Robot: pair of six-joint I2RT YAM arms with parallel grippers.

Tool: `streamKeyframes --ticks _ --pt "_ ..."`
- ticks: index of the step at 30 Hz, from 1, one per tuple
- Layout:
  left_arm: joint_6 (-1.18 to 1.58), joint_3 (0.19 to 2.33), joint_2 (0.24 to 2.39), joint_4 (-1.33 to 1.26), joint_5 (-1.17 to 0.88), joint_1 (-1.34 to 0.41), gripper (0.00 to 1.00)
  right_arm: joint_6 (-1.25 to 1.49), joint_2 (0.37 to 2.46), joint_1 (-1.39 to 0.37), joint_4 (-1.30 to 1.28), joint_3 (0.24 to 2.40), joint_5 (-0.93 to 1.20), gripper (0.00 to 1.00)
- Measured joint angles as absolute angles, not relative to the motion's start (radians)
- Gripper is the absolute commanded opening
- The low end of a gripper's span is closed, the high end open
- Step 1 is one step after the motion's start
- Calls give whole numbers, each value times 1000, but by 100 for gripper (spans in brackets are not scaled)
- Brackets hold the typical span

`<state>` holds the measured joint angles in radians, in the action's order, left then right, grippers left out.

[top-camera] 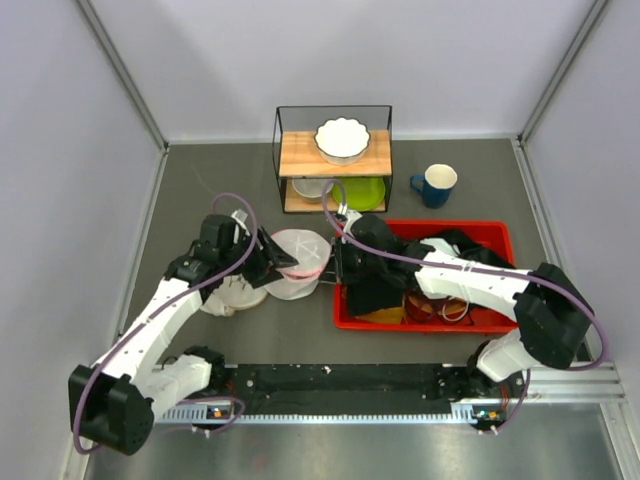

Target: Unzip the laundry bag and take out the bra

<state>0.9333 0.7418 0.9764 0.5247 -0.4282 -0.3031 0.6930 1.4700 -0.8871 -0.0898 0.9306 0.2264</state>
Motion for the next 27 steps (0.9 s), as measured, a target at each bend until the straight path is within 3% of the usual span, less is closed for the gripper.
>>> streamKeyframes --ticks 3,5,6,7,16,27 --pt "949 742 1025 476 -426 -327 55 693 1475 -887 -90 931 226 0" --pt "957 742 1052 459 -420 -342 34 693 1477 -887 -90 931 226 0" --pt "965 742 1059 455 -417 -347 12 693 1478 -887 -90 931 226 0" --pt "963 742 1065 455 -411 -352 0 693 1479 -887 -90 931 226 0" --pt "876 899 1078 590 -326 -336 0 684 1472 -834 -59 914 230 0" --pt "763 980 1244 634 -460 -194 0 610 1443 -762 -17 858 268 0"
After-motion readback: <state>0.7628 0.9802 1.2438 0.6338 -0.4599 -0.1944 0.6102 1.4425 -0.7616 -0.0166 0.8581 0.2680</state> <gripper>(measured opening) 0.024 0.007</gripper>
